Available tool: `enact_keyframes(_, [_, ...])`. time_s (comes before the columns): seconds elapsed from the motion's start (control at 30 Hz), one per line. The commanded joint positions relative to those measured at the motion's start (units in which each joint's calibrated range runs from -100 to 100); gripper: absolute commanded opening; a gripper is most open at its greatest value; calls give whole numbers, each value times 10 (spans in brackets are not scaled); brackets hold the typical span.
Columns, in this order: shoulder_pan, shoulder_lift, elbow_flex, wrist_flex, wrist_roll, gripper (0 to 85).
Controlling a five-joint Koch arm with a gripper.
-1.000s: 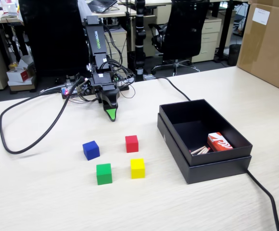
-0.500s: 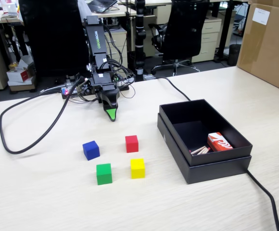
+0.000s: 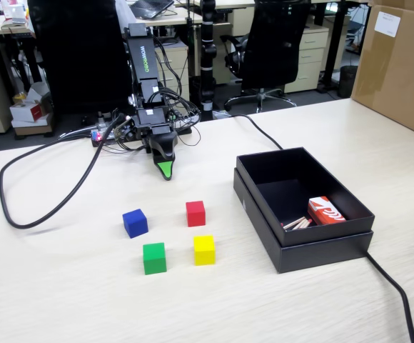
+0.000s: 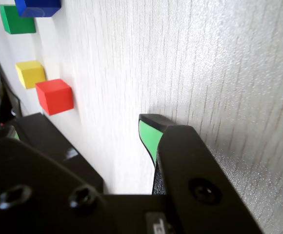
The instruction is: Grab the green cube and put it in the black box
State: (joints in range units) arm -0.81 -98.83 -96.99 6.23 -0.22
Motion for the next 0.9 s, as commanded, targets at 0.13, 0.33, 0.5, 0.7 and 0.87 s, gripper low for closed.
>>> enact_keyframes(0.13, [0, 4, -7, -12, 0, 487])
enact_keyframes(0.33, [0, 4, -8, -13, -1, 487])
enact_keyframes(0.5, [1, 4, -5, -12, 0, 480])
enact_keyframes(0.7, [2, 6, -6, -12, -1, 479])
enact_keyframes(0.87, [8, 6, -5, -13, 0, 483])
